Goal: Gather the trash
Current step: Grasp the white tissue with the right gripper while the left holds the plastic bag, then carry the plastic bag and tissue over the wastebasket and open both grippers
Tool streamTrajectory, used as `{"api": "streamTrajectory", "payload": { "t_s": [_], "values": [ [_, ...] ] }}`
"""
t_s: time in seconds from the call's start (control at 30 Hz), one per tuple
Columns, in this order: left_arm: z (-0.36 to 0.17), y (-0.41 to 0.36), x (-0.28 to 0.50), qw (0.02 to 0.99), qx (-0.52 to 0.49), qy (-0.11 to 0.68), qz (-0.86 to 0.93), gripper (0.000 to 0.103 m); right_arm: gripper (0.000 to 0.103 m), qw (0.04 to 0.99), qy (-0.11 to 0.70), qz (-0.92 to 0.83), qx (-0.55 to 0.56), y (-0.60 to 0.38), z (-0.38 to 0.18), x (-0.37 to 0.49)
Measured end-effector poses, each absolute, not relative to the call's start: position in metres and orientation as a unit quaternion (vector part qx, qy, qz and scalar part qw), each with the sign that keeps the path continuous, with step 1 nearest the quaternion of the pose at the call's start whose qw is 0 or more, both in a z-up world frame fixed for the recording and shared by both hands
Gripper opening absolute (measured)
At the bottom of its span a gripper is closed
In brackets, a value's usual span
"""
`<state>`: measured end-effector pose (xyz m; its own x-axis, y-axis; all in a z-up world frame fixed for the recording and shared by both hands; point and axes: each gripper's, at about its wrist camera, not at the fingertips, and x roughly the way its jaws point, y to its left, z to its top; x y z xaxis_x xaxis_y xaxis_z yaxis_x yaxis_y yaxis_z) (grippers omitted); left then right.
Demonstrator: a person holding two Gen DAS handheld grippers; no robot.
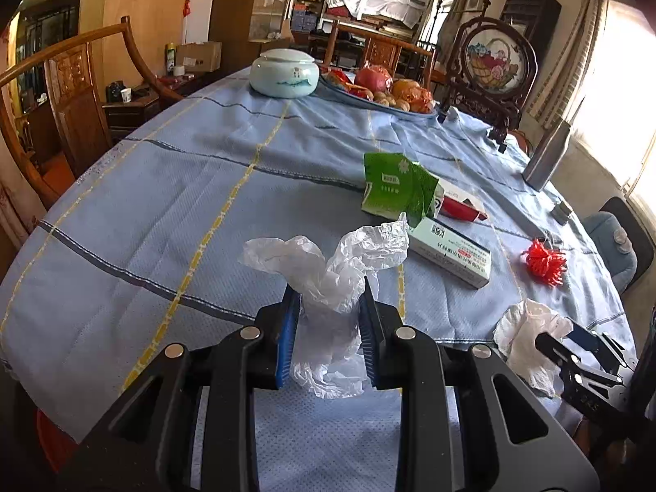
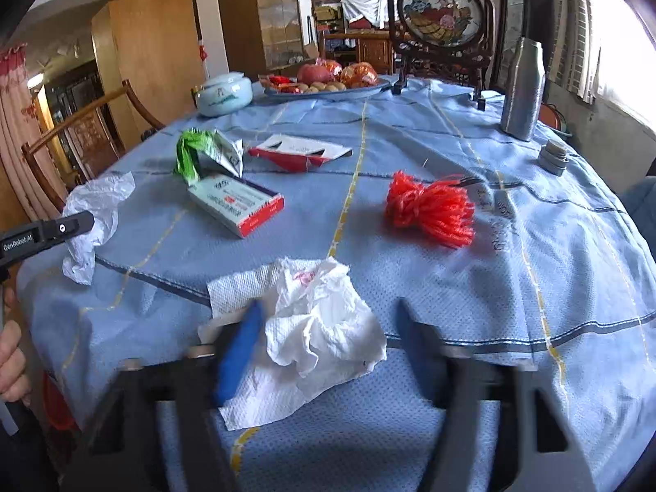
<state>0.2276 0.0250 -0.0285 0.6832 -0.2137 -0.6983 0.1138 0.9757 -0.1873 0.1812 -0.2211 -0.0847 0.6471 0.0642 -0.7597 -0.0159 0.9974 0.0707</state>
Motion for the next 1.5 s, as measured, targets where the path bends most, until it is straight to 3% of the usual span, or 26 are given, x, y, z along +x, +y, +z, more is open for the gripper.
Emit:
{"api": "streamTrajectory", "payload": {
  "t_s": [0.03,0.07,0.9,1.5],
  "values": [
    [-0.029,0.024,0.228,0.915,-0.064,0.389,-0.09,0.029,0.016,0.903,0.428,0.033,0.033,-0.221,-0.087,0.183],
    [-0.03,0.024,0.228,0.915,-0.063,0.39,-0.089,0.029,0.014,0.902,0.428,0.041,0.041,-0.222,-0.087,0.183],
    [0.036,0.044,0.156,0.946,-0.068,0.307,-0.083,0.029,0.014,0.956,0.275,0.089,0.04,-0.205,0.022,0.123],
    [0.044,0.141,0.064,0.953,-0.111,0.28,0.03,0.029,0.014,0.945,0.239,0.222,0.023,-0.131,0.057,0.079]
  ]
}}
